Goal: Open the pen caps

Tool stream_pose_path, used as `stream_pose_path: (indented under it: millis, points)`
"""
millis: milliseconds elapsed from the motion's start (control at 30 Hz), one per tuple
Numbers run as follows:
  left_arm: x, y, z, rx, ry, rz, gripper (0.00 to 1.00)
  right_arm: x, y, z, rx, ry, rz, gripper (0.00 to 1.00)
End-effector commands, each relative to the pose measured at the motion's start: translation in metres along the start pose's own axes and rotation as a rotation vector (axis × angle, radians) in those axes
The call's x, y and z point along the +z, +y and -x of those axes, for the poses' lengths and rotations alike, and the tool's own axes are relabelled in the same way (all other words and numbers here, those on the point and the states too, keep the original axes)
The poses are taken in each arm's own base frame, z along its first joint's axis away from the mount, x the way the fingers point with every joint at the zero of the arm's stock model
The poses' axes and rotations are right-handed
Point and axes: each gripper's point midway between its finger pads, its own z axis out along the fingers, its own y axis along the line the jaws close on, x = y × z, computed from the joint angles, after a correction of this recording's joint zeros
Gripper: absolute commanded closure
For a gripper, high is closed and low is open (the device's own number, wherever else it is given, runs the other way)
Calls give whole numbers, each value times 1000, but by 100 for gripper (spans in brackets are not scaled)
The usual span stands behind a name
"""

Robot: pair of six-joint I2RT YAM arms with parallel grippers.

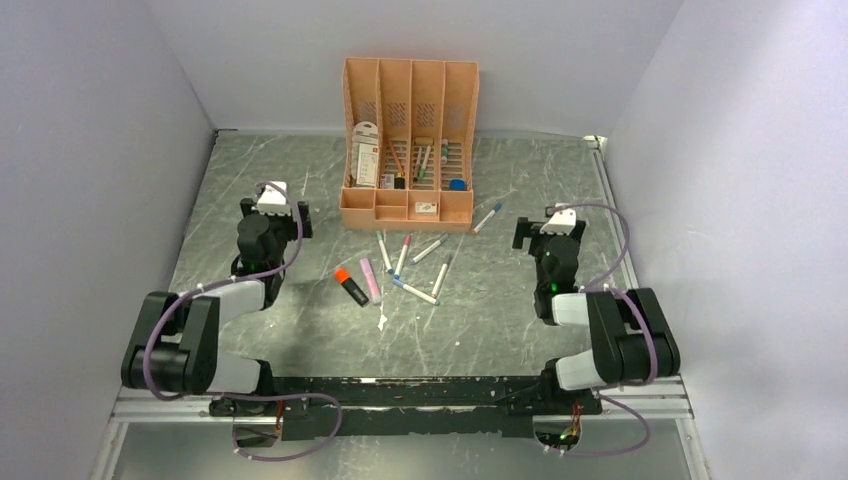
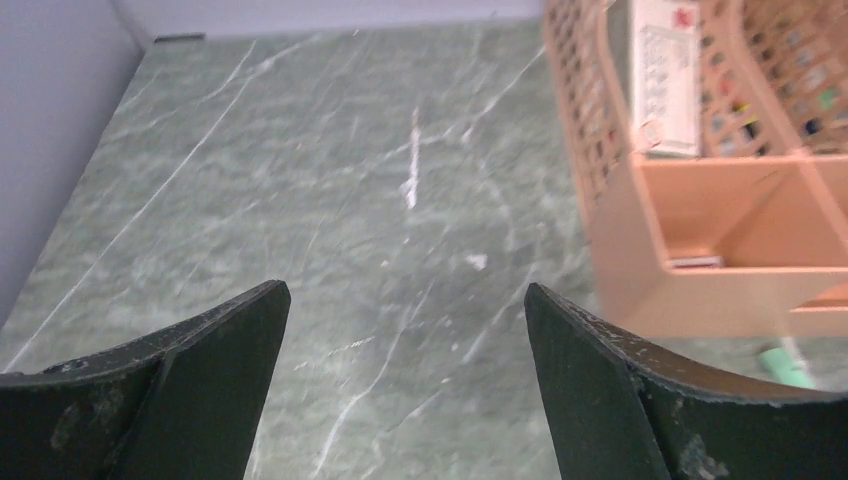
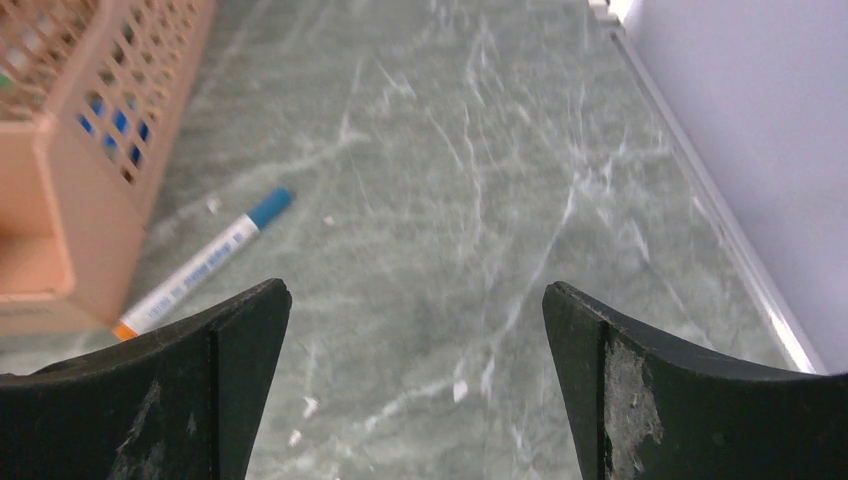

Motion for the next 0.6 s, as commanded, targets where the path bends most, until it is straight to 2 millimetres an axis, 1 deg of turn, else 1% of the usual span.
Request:
stream_pose_path:
  millis: [0, 67, 100, 133, 233, 333, 433, 467, 533, 567]
  points:
    - [-1, -34, 33, -70, -22, -160, 1, 2, 12, 33, 10, -19, 67, 0]
    - [0, -50, 51, -131, -16, -231, 1, 3, 20, 47, 49, 4, 108, 0]
    - [0, -60, 60, -145, -6, -276, 1, 5, 25, 66, 69, 1, 135, 0]
    - [-1, -69, 67, -161, 12, -321, 1, 6, 32, 74, 85, 22, 167, 0]
    - [-5, -89, 90, -241, 39, -409, 1, 6, 49, 95, 163, 88, 248, 0]
    - [-12, -102, 107, -338, 71, -462, 1, 3, 64, 123, 261, 159, 314, 0]
    - [-20, -113, 123, -471, 103, -502, 1, -8, 79, 150, 311, 206, 400, 0]
    - [-23, -116, 128, -497, 109, -523, 1, -12, 82, 157, 314, 209, 426, 0]
    - [-30, -123, 133, -567, 127, -557, 1, -19, 84, 164, 332, 231, 442, 0]
    - [-33, -127, 136, -588, 125, -581, 1, -20, 77, 159, 335, 268, 397, 0]
